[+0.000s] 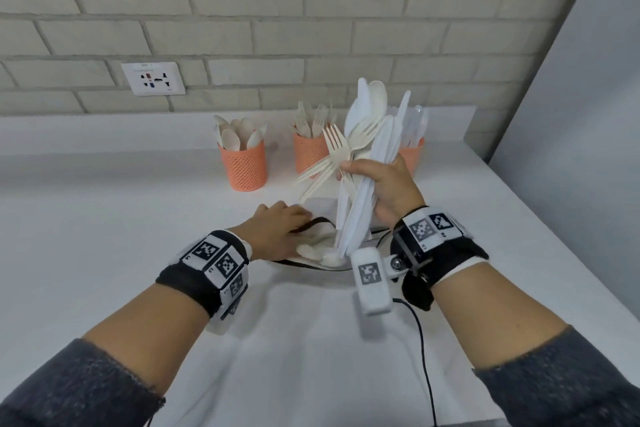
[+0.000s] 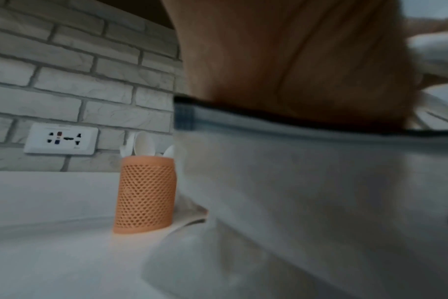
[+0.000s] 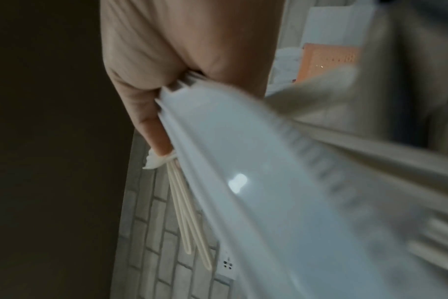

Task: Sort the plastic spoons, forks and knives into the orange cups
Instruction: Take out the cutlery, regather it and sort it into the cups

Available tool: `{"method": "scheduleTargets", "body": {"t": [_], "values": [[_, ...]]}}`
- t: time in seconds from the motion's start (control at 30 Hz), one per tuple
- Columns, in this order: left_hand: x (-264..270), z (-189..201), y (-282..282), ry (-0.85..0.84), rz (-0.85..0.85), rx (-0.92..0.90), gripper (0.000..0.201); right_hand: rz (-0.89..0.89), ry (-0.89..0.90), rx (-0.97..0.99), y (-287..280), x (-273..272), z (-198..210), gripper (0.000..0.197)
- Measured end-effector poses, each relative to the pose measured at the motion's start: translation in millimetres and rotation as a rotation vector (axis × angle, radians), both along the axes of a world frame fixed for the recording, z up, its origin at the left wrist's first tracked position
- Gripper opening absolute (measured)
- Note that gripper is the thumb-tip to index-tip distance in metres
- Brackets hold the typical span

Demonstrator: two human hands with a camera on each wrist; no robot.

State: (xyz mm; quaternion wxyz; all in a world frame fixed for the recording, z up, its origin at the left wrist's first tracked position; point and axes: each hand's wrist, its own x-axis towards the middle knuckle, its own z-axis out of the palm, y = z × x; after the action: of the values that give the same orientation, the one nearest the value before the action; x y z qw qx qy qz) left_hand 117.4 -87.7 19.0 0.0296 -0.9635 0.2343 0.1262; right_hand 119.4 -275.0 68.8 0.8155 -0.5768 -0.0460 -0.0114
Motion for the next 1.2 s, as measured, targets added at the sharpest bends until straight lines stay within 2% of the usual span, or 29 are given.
{"method": "scheduleTargets", "body": {"t": [0.07,0.13,0.2,0.23,0.3,0.33,0.4,0.53,0.63,0.73,0.8,0.87,0.93,1.0,1.1,1.13,1.2], "values": [[-8.9,-2.1,-3.2,0.113,0.035,-0.169,0.078,-0.008,0.012,0.040,0.2,3.3,6.2,0.029],[-17.5,-2.1,-15.0,0.059,-0.003,-0.311,0.095,-0.012,0.019,0.059,0.8,3.3,10.0,0.031],[-25.6,-8.7,-27.2,0.006,-0.093,-0.264,0.100,0.004,0.026,0.066,0.1,1.8,12.9,0.028],[-28.8,-15.3,-30.6,0.038,-0.109,-0.205,0.095,0.018,0.023,0.061,-0.7,1.4,14.1,0.025],[-32.9,-30.2,-29.1,0.128,-0.060,-0.076,0.066,0.052,0.012,0.048,-3.5,0.6,16.3,0.017],[-33.4,-35.8,-26.3,0.142,-0.012,-0.038,0.050,0.065,0.005,0.045,-5.2,0.5,16.9,0.016],[-31.5,-39.8,-16.9,0.099,0.106,0.002,0.038,0.084,0.009,0.045,-8.4,0.4,15.3,0.020],[-21.0,-32.6,19.6,0.063,0.290,0.097,0.032,0.088,0.051,0.022,-12.8,-1.0,0.7,0.022],[-20.8,-17.8,36.9,0.132,0.317,0.211,0.032,0.101,0.081,0.010,-13.9,-2.1,-12.6,0.024],[-29.0,11.0,32.5,0.270,0.351,0.256,0.062,0.139,0.090,-0.009,-13.6,-1.3,-17.9,0.026],[-34.9,33.4,24.1,0.312,0.395,0.149,0.081,0.164,0.094,-0.033,-14.4,1.0,-18.3,0.024],[-39.9,51.2,13.1,0.238,0.413,-0.080,0.093,0.187,0.088,-0.067,-15.8,1.5,-16.9,0.023],[-39.2,61.9,-3.3,0.080,0.397,-0.458,0.097,0.215,0.070,-0.103,-15.6,0.8,-14.0,0.022],[-34.4,67.0,-22.3,0.011,0.329,-0.862,0.095,0.252,0.042,-0.114,-11.1,0.1,-11.6,0.033],[-26.7,58.1,-42.9,0.239,0.255,-1.258,0.060,0.286,0.054,-0.077,-0.7,-0.2,-9.6,0.054],[-24.6,53.0,-47.9,0.354,0.273,-1.335,0.049,0.293,0.064,-0.057,1.6,0.0,-9.1,0.054],[-21.9,45.1,-57.8,0.574,0.331,-1.461,0.041,0.312,0.067,0.006,4.6,-1.6,-6.9,0.044]]}}
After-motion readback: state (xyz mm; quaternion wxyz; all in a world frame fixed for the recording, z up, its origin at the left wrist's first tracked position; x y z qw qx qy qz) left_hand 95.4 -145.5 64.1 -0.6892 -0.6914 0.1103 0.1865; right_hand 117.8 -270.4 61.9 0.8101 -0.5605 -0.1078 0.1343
